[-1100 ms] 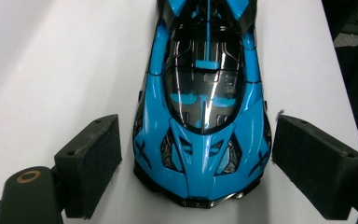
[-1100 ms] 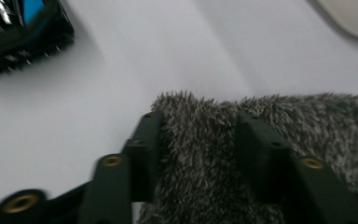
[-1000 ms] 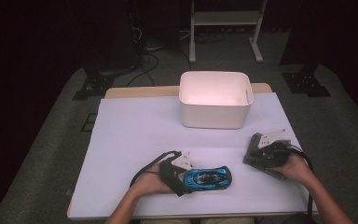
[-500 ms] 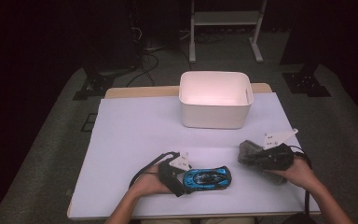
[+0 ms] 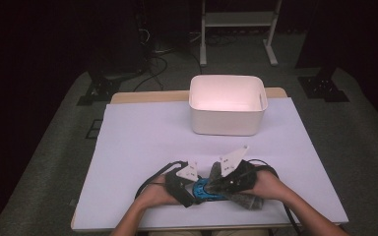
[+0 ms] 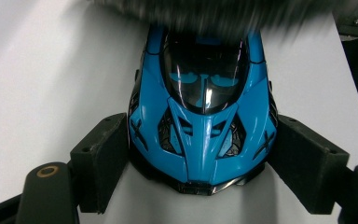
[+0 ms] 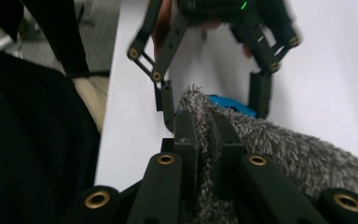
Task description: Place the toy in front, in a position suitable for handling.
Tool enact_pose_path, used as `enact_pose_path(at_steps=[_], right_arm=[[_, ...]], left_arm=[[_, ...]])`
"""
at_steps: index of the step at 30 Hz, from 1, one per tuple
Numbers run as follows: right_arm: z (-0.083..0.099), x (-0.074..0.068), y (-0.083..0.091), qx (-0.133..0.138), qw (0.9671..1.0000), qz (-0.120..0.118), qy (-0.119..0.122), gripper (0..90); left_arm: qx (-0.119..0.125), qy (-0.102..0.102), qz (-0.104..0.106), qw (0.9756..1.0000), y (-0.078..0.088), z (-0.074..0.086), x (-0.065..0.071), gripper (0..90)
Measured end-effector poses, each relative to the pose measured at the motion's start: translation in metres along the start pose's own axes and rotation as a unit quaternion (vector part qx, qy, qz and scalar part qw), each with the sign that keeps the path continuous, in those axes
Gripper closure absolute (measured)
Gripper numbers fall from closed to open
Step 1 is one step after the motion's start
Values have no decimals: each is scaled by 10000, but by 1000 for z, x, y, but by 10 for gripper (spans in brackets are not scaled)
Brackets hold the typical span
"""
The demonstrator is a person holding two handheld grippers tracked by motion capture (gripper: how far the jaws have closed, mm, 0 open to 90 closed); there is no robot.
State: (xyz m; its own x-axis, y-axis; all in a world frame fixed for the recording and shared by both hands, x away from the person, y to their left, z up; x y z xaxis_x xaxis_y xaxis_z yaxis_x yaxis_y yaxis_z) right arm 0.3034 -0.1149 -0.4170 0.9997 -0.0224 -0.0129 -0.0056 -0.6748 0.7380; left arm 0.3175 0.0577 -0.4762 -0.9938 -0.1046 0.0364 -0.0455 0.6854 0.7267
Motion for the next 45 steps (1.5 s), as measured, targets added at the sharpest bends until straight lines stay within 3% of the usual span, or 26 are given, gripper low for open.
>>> enact_pose_path(at_steps=[5,13,18,25,34,37,45], right_arm=[[9,3,-10,-268,9996,-95,-70,823],[40,3,22,-462,9979,232,-382,822],[61,1,37,-363,9967,334,-650,822],[48,-2,26,-389,9980,207,-452,822],[4,-3,-18,-425,9989,-173,-6,823],[-2,-5,-31,-542,9981,-252,145,823],[14,-6,-9,-563,9983,-114,-31,823]], left_arm=[[31,-67,1,10000,-1,1,0,227],[60,-60,4,10000,-1,1,0,227],[53,-47,20,10000,0,1,-1,227],[25,-55,-25,10000,-1,0,1,228],[54,-58,-60,10000,-3,-1,2,230],[76,-85,-61,9999,-3,-1,2,230],[84,-78,-37,9999,-3,0,2,207]])
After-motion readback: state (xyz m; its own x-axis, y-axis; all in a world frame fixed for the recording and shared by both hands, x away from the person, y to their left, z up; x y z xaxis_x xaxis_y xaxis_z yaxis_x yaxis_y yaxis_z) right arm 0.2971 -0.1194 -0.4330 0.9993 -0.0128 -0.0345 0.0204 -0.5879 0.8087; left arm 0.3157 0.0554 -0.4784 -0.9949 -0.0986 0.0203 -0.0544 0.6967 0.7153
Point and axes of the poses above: each handheld gripper's, and its own axes: y roughly backward along the jaws, z roughly out of its underside, x roughly to its right, the point moved 3 cm from there along -y, roughly forward along the jaws, and after that the axes turned 1 degree about y, right-handed, at the moved point
